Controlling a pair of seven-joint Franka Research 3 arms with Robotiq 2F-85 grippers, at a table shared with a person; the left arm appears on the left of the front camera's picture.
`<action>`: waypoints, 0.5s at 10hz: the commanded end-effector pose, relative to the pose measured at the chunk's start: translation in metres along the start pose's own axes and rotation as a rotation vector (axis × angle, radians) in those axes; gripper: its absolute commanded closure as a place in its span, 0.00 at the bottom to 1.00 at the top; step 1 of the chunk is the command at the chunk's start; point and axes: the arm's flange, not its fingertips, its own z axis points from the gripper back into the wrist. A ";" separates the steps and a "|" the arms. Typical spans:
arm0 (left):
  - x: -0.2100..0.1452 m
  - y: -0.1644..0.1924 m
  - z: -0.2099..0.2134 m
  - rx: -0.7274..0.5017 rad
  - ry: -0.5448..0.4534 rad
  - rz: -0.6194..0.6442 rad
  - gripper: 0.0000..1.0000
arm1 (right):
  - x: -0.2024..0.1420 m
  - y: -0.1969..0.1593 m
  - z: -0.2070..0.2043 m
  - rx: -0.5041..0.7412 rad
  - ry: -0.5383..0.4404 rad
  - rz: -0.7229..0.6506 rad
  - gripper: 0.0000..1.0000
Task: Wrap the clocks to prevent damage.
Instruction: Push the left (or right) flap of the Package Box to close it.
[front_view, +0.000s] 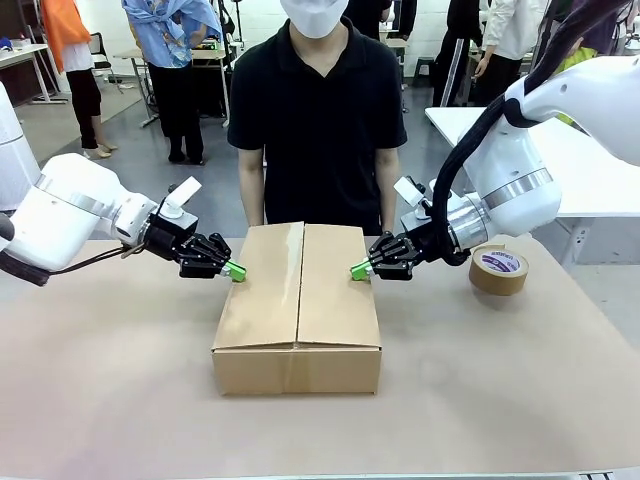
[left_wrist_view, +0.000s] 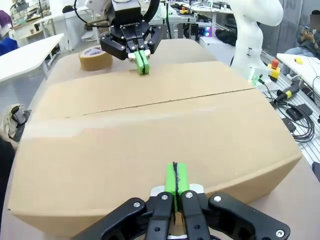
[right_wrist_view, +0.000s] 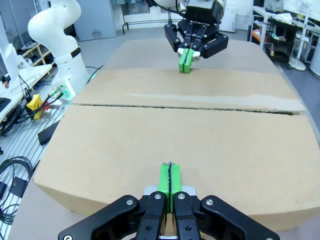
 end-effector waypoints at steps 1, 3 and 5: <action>-0.007 0.009 -0.005 0.021 0.053 0.011 1.00 | -0.003 0.000 -0.003 -0.001 0.007 -0.005 0.99; -0.013 0.012 0.002 0.045 0.069 0.025 1.00 | -0.003 0.000 -0.003 -0.001 0.007 -0.005 0.99; -0.017 0.014 0.006 0.045 0.074 0.028 1.00 | -0.003 0.000 -0.003 -0.001 0.007 -0.005 0.99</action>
